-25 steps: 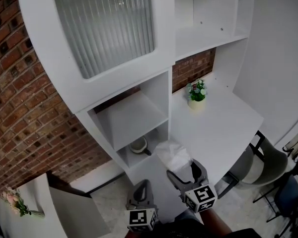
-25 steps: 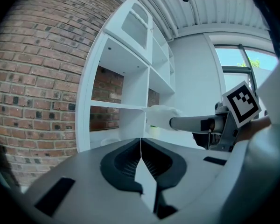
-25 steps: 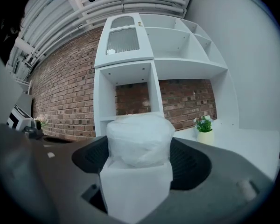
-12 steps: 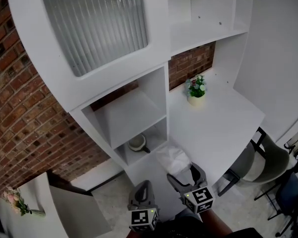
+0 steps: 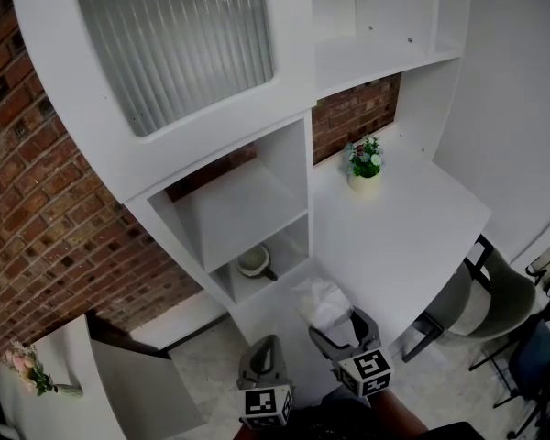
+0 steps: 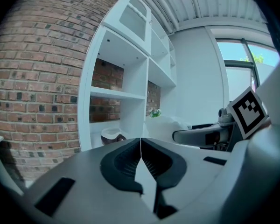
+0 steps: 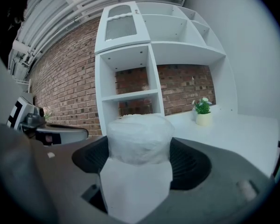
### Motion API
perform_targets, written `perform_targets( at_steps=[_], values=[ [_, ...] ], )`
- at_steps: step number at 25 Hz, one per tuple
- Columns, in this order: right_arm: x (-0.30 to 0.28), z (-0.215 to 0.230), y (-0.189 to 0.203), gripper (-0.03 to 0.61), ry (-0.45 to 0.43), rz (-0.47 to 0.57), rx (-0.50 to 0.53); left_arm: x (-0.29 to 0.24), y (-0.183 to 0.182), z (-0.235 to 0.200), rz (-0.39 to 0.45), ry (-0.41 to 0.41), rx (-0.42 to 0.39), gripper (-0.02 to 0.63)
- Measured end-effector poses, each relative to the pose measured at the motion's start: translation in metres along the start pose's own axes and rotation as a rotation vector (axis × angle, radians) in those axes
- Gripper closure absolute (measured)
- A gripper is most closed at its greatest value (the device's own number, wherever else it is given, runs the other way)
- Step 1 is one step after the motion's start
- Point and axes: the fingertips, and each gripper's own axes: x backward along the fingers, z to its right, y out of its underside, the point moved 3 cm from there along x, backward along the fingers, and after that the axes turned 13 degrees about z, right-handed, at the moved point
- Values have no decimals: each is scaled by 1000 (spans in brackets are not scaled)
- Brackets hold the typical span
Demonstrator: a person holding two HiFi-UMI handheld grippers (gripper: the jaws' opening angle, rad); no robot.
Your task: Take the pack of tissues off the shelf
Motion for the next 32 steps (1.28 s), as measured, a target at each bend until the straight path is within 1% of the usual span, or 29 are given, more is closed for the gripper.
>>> perform_targets(
  at_steps=[3,14,20,24,27,29,32],
  values=[
    [0,-1,5,194,-9,-11,1,3,7,-4,-12,-30,-15,602],
    [4,-1,31,194,-10,-70,-17,3,16,0,-35,-17,-1,603],
    [3,-1,48,194,-8,-109,-17,-4,25,2,-41,-5,-6,603],
    [2,2,57,194,2,-136,-10,-7,35,3,-61,0,-5,603],
    [1,5,62,194,4,-150,-7,-10,38,2,-50,10,-14,601],
    [0,8,67,194,6,-162,-8,-13,36,-1,-47,4,-11,602],
    [-1,9,74,193,11,-185,-16,-13,38,-3,-71,-8,-5,602]
  ],
)
